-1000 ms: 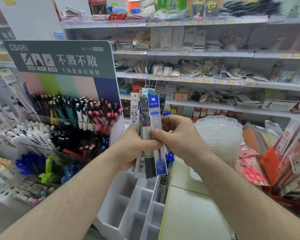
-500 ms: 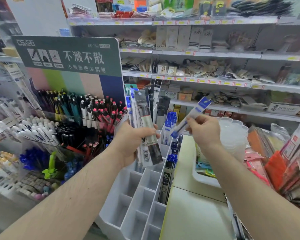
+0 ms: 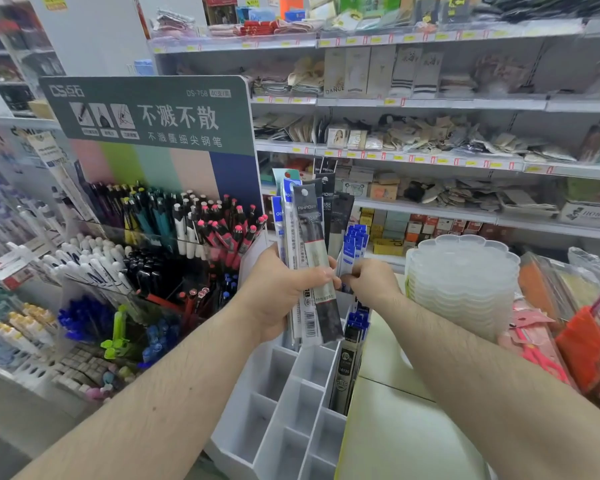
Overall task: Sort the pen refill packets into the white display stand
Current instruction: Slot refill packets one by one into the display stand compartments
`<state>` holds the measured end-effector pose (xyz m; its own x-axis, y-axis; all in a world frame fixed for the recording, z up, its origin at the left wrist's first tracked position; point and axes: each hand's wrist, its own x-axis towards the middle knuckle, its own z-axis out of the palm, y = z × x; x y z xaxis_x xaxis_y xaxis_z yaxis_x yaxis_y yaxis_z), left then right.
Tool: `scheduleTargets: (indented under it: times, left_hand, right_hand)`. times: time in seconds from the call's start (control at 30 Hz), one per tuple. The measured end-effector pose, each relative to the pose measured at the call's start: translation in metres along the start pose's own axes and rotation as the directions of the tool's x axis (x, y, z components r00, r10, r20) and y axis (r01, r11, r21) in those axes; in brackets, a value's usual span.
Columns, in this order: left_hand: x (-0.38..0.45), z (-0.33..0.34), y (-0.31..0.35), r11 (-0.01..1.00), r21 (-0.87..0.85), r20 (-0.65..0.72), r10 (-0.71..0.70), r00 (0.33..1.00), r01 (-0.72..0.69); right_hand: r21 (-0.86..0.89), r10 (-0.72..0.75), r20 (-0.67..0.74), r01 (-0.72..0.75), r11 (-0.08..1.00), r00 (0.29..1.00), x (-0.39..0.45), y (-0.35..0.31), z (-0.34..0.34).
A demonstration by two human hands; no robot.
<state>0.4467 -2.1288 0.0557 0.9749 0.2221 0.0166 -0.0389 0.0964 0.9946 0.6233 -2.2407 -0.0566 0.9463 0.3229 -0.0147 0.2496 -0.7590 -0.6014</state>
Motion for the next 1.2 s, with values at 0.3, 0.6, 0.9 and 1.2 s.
scheduleTargets:
  times: [0.3, 0.6, 0.9, 1.2]
  left_hand:
    - [0.002, -0.002, -0.003, 0.999, -0.016, -0.009, -0.028, 1.0, 0.028]
    - [0.002, -0.002, -0.005, 0.999, 0.047, 0.089, -0.011, 0.996, 0.007]
    - [0.0, -0.002, -0.002, 0.995, 0.0, 0.131, -0.096, 0.987, 0.097]
    - [0.001, -0.004, 0.001, 0.991, 0.014, 0.083, -0.132, 0.988, 0.131]
  right_hand:
    - [0.418, 0.023, -0.166, 0.05, 0.907, 0.986, -0.052, -0.042, -0.063]
    - [0.791, -0.169, -0.004, 0.107, 0.603, 0.986, -0.131, -0.08, -0.088]
    - [0.94, -0.023, 0.031, -0.021, 0.34, 0.999, -0.132, -0.074, -0.096]
    - [0.923, -0.084, -0.002, 0.035, 0.383, 0.996, -0.129, -0.074, -0.089]
